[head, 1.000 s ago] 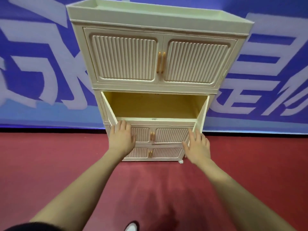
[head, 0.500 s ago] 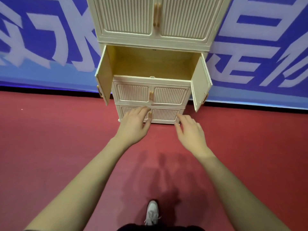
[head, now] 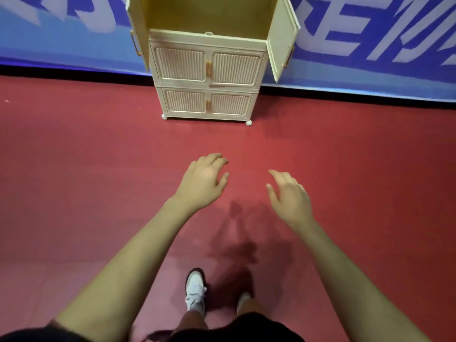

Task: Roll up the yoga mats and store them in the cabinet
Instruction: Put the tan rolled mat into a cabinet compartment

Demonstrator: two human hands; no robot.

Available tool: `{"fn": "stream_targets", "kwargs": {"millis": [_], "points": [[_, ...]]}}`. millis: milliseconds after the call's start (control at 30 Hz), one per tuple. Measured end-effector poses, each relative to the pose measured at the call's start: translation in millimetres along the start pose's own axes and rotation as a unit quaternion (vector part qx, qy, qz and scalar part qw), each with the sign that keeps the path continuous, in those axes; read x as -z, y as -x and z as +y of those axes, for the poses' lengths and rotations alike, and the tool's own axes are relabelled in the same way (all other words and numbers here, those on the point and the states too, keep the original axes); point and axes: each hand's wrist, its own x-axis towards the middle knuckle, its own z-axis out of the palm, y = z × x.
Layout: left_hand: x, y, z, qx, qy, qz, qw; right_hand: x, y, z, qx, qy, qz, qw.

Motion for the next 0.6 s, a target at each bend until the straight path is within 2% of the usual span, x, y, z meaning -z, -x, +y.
{"fn": "stream_targets", "kwargs": {"millis": [133, 333, 467, 600], "points": [[-6.0, 58.3, 35.2, 0.057, -0.022, 0.027, 0.998, -4.4, 53.9, 7.6, 0.050, -0.012, 0.017, 0.999], [-45.4, 180.8, 94.1, 0.133, -0.039, 0.085, 0.987, -8.1, 139.3, 14.5, 0.175, -0.014, -0.042, 0.984], [-81.1, 255.9, 135.2, 0.196, -0.033, 0.060, 0.978, -15.6, 213.9, 39.9, 0.219, -0.033, -0.047, 0.974], [-105.0, 316.1, 165.5, 0.207, -0.037, 0.025, 0.977, -21.8, 273.9, 59.7, 0.229, -0.021, -0.061, 0.971]]}}
